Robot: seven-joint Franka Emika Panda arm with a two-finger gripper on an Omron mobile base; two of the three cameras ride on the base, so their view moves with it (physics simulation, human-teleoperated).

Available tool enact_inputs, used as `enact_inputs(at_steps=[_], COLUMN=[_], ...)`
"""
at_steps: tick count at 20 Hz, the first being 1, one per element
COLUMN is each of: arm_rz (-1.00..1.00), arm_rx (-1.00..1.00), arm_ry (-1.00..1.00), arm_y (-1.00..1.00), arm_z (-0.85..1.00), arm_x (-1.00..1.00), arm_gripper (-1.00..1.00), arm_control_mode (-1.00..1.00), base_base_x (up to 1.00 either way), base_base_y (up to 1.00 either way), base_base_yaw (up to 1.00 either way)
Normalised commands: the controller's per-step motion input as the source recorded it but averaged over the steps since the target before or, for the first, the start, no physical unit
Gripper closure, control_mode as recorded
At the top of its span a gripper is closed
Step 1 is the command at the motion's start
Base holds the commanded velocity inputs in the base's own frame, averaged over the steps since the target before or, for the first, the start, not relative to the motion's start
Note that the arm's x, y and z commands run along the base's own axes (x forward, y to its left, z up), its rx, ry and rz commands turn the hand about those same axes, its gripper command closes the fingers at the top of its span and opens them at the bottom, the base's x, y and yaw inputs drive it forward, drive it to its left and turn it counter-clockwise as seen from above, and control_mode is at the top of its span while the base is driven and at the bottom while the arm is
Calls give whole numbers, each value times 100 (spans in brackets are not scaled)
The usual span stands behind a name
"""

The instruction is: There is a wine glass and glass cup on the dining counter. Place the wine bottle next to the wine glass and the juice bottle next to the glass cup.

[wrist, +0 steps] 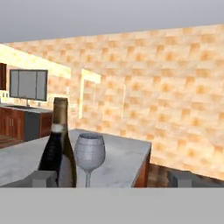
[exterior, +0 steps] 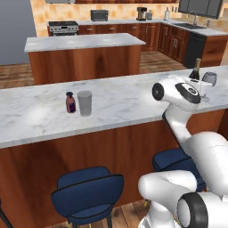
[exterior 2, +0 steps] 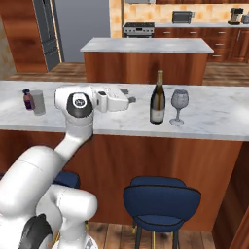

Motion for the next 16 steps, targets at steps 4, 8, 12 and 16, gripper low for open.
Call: enact_inputs(at_steps=[4,8,12,16], arm_rz=[59,44,31,23], arm_rx=[10,17,16,20], arm_ry=[34,47,35,36], arm_y=[21,27,36,42], arm_z=[13,10,2,4], arm_x=[-38,-32,-42,-37], arm_gripper=[-100,-100,-100,-100], arm_control_mode=[-100,-100,-100,-100], base_base_x=[0,0,0,0], base_base_y=[0,0,0,0], base_base_yaw=[0,0,0,0])
